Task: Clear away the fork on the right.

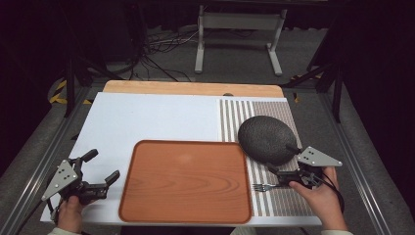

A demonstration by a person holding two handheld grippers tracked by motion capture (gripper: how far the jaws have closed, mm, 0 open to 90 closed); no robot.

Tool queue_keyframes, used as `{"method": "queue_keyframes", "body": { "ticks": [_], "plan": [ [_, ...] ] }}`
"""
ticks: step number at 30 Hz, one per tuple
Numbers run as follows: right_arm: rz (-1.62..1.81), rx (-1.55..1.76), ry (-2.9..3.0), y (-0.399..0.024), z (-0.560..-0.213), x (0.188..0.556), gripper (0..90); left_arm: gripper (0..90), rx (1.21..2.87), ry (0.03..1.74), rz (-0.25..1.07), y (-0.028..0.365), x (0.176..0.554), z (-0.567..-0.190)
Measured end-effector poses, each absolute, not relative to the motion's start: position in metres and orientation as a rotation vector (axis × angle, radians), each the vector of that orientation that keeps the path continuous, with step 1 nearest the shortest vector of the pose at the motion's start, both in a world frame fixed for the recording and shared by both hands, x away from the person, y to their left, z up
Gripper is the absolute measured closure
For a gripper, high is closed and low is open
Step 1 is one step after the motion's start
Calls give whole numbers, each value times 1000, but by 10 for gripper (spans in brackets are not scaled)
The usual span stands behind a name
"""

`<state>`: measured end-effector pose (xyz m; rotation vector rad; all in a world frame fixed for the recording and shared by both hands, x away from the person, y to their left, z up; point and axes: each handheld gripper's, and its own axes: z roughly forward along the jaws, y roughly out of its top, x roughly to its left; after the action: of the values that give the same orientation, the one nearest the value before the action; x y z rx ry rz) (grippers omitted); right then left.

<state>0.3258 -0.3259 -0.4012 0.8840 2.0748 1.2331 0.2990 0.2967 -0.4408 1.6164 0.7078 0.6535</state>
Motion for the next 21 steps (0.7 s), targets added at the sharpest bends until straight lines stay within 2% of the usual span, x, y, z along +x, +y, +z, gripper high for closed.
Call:
{"method": "queue_keyframes", "body": {
  "ticks": [21],
  "plan": [
    [911, 771, 2361, -328, -371, 335, 82, 5, 1625, 706, 646, 296, 299, -440]
  ]
}}
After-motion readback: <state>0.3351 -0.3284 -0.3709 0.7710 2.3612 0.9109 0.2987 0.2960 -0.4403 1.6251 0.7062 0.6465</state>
